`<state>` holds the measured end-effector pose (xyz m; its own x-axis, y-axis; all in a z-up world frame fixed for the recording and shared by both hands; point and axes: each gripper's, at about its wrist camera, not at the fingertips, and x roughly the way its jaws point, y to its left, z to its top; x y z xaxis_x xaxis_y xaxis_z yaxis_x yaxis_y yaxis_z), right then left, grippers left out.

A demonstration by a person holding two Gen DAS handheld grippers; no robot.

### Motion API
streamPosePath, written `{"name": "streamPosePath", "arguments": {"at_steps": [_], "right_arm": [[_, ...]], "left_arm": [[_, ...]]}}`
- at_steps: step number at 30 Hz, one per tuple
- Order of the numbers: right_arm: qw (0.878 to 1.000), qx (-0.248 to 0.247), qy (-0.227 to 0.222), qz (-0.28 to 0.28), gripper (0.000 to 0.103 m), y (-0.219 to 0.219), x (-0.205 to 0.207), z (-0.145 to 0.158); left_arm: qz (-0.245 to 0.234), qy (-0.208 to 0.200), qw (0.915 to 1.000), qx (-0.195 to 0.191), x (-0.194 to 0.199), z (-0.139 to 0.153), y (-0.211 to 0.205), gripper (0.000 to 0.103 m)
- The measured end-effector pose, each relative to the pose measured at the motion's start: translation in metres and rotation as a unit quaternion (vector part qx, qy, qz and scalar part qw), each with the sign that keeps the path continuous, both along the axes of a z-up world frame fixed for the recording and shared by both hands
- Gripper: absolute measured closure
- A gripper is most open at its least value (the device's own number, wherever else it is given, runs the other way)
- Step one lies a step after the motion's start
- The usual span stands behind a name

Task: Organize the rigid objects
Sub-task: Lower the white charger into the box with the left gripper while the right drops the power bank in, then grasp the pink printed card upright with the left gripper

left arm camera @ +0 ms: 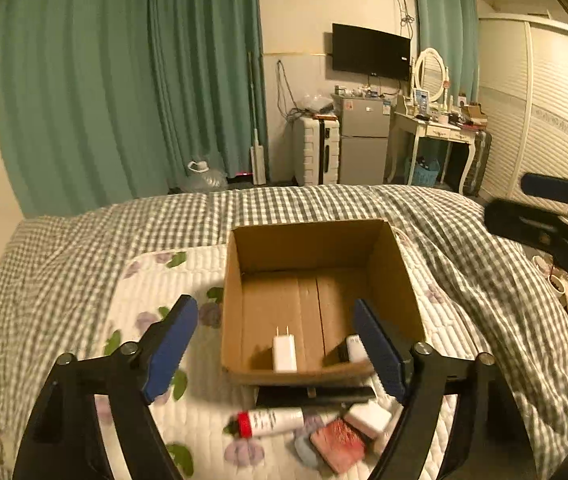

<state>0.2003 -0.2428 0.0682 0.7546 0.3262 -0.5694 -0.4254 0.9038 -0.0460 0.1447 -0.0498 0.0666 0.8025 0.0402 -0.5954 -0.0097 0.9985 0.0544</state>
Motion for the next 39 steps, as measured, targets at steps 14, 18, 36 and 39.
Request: {"name": "streamPosePath", "arguments": {"at_steps": [14,18,36,39], "right_arm": [[0.994,-0.042,0.099,0.005,0.0,-0.051,-0.04,-0.106],[0.989,-0.07,0.126,0.014,0.0,-0.049,-0.037,-0.159],[0.975,-0.084,0.207,0.009,0.0,-0.05,-0.034,-0.235],[0.974,-0.097,0.205,0.001,0.0,-0.05,-0.035,-0.235]], "left_arm": [[0.035,0.056,0.9977,0.018,-0.039,-0.087,-0.021,0.019],[0.032,0.095,0.9949,0.012,-0.031,-0.125,-0.029,0.019],[0.003,0.221,0.9736,-0.056,-0.033,-0.19,-0.033,0.026],[-0.02,0.236,0.9693,-0.067,-0.035,-0.192,-0.046,0.053]]}}
